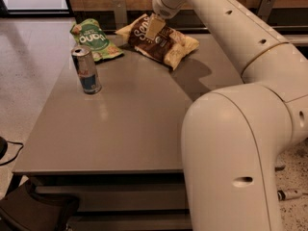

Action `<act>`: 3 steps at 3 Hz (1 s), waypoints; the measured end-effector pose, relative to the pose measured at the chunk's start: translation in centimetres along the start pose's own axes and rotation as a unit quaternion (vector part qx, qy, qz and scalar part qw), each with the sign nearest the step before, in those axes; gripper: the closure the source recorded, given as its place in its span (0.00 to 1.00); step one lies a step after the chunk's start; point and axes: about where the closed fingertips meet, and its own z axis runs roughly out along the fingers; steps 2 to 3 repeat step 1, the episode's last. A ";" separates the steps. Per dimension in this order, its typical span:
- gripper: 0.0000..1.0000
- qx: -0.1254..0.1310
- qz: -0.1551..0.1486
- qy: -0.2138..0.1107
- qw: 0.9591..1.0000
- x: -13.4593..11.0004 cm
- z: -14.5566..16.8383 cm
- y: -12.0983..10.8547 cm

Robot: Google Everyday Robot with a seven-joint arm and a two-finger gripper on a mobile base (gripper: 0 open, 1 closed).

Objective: Move brown chip bag near green rice chip bag

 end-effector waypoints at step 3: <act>0.00 0.000 0.000 0.000 1.000 0.0 0.0 0.0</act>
Offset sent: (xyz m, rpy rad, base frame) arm 0.0000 0.0000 0.0000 0.0000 0.0000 0.0000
